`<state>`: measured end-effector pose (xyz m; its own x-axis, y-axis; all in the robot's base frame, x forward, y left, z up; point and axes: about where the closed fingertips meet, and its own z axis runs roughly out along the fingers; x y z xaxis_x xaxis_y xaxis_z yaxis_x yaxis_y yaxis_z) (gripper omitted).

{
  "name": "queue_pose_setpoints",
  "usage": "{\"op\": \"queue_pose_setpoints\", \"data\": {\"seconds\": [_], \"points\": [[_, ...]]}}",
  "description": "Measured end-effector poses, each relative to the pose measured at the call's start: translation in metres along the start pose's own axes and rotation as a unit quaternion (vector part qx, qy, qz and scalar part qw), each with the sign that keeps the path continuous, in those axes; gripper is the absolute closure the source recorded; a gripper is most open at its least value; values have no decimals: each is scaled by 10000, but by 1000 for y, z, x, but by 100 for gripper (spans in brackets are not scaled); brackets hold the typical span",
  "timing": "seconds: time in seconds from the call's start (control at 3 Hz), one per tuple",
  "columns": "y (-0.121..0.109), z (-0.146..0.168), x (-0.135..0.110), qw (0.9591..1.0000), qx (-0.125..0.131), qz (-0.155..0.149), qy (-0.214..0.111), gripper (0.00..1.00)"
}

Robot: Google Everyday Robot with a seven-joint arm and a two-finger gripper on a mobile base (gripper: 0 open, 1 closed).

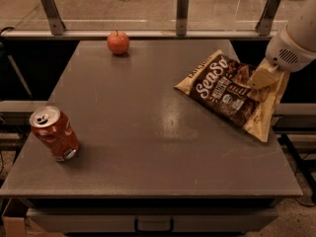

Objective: Move brown chip bag near apple

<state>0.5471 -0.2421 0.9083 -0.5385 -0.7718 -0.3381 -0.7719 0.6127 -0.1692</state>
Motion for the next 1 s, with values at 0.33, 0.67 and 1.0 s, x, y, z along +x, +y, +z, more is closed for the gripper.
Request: {"op": "queue_pose_setpoints", "data": {"seconds": [0.33, 0.67, 1.0], "points": [[1, -50, -18, 9981, 128, -65, -598, 100], [2, -54, -22, 9976, 121, -70, -680, 100], [-2, -38, -50, 9949, 27, 172, -990, 100]]}}
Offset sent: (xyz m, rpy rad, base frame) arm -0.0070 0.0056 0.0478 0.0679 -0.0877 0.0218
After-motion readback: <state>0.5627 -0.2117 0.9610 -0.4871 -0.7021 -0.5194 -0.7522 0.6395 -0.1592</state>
